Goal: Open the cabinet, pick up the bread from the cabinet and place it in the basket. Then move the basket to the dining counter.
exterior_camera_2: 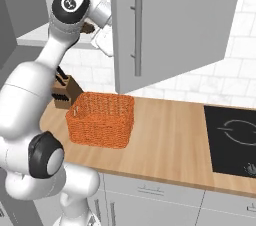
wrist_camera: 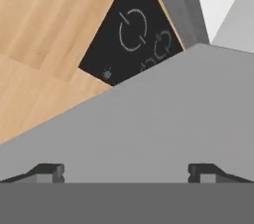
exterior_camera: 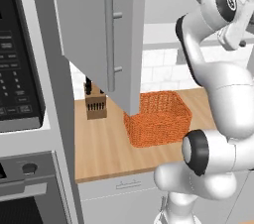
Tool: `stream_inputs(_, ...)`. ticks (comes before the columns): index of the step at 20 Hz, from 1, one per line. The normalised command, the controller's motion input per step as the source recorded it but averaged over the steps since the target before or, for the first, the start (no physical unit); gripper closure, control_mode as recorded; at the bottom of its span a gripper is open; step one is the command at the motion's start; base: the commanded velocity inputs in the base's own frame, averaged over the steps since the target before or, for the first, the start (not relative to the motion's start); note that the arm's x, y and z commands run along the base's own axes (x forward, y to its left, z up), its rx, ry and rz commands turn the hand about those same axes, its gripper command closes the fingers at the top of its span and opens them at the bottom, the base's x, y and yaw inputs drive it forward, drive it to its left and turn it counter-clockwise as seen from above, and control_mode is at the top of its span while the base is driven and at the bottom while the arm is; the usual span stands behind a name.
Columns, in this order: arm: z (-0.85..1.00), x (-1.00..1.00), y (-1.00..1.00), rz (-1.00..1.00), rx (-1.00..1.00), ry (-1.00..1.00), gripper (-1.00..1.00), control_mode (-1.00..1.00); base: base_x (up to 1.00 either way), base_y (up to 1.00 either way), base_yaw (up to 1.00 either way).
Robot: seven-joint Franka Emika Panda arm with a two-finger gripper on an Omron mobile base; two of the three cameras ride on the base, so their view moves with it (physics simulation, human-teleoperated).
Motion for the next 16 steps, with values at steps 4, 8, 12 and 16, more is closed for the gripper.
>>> stream_inputs(4,0.00,-1.00,-1.00,-0.13,-0.01,-0.02,-1.00,-1.00,0.00,0.00,0.00)
stream_inputs(8,0.00,-1.00,-1.00,-0.10,0.00,-0.03,-1.00,-1.00,0.00,0.00,0.00)
stream_inputs(12,0.01,-0.38,-1.00,0.00,0.02,-0.09,-1.00,-1.00,0.00,0.00,0.00)
stream_inputs(16,-0.03,0.00,-0.68,0.10,0.05,-0.12,-1.00,-1.00,0.00,0.00,0.00)
